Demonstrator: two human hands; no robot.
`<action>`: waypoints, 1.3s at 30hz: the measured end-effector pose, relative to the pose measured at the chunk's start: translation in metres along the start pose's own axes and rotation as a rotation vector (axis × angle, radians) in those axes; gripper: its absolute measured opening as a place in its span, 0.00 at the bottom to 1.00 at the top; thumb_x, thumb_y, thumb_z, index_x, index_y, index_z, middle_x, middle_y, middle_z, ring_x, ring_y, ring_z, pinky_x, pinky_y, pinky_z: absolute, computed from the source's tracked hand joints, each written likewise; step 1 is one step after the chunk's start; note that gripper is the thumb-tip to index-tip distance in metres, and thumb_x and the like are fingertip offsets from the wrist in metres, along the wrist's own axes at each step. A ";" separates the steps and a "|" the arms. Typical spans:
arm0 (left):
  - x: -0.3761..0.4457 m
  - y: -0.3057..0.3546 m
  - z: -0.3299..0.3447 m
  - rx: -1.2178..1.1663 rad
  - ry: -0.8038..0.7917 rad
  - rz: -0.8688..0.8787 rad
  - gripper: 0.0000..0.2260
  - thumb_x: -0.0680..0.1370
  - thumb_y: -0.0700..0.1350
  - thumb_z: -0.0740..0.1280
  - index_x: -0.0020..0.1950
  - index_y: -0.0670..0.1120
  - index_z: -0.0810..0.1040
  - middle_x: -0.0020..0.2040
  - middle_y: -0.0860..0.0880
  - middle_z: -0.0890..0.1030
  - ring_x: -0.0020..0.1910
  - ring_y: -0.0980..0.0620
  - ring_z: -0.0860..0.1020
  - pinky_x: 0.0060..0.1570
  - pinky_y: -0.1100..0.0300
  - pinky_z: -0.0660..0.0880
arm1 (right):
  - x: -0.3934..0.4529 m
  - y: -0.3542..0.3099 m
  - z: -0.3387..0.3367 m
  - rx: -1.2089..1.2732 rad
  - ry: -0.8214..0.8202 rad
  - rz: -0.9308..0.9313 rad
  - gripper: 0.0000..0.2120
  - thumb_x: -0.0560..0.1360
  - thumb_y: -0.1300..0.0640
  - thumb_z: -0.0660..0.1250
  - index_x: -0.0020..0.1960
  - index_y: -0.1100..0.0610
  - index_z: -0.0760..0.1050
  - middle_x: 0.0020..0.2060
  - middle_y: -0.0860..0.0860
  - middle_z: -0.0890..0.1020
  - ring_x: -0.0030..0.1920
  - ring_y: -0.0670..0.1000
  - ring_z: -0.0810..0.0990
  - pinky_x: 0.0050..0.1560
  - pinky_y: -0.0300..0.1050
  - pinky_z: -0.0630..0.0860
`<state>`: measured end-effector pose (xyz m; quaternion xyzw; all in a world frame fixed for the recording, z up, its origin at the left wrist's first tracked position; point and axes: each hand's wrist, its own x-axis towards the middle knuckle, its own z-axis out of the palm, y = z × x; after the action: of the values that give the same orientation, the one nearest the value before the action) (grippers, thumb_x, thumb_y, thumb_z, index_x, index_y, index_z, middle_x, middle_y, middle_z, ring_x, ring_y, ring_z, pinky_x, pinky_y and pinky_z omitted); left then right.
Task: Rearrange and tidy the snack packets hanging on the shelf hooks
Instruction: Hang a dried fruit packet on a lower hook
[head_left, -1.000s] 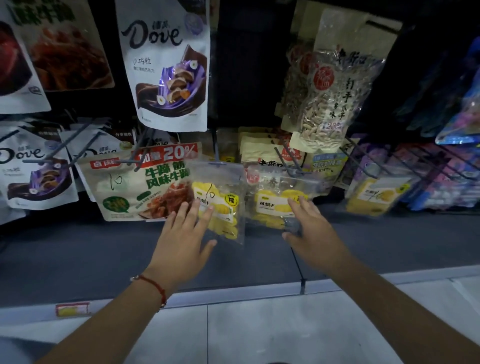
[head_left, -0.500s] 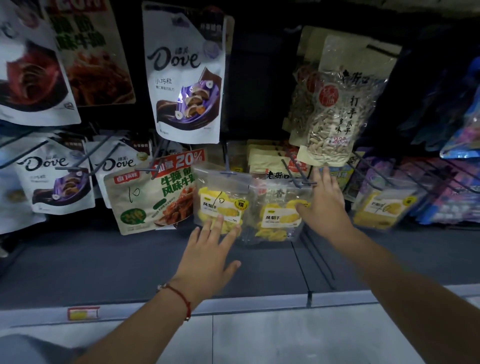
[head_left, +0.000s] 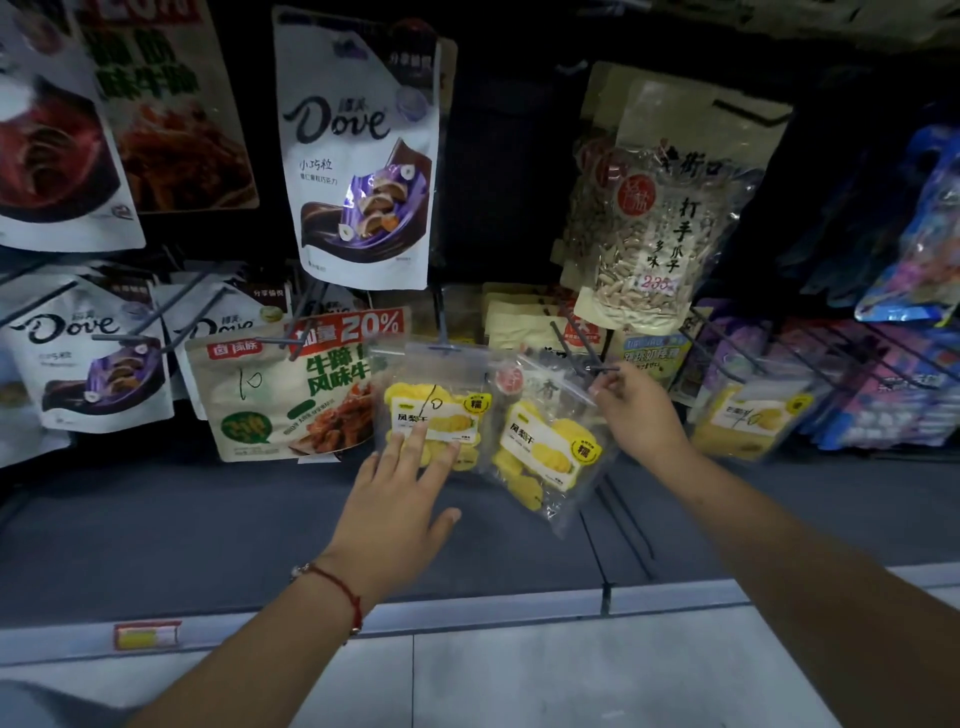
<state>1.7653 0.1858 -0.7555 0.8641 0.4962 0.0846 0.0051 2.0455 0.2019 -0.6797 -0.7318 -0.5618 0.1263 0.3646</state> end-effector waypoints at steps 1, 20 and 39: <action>0.001 -0.001 -0.001 -0.004 -0.001 -0.003 0.31 0.82 0.61 0.54 0.80 0.56 0.43 0.81 0.45 0.41 0.79 0.43 0.43 0.77 0.47 0.49 | -0.004 0.000 -0.003 0.019 -0.008 0.004 0.04 0.79 0.57 0.65 0.47 0.57 0.73 0.38 0.51 0.77 0.37 0.50 0.75 0.34 0.43 0.68; -0.005 0.007 -0.028 -0.182 0.028 0.218 0.28 0.80 0.63 0.53 0.79 0.56 0.55 0.74 0.52 0.67 0.73 0.52 0.64 0.70 0.54 0.63 | -0.100 -0.021 -0.003 -0.113 -0.307 -0.139 0.06 0.77 0.54 0.66 0.41 0.47 0.74 0.38 0.45 0.81 0.41 0.43 0.78 0.45 0.50 0.77; 0.019 -0.041 -0.039 -0.377 0.408 -0.059 0.07 0.80 0.47 0.66 0.45 0.49 0.82 0.46 0.51 0.83 0.49 0.47 0.78 0.47 0.52 0.75 | -0.031 -0.109 0.040 -0.477 0.006 -0.881 0.26 0.75 0.60 0.69 0.72 0.52 0.70 0.65 0.51 0.77 0.65 0.55 0.75 0.63 0.53 0.73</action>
<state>1.7340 0.2203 -0.7185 0.7980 0.4875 0.3478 0.0683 1.9315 0.2002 -0.6413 -0.4883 -0.8297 -0.1739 0.2072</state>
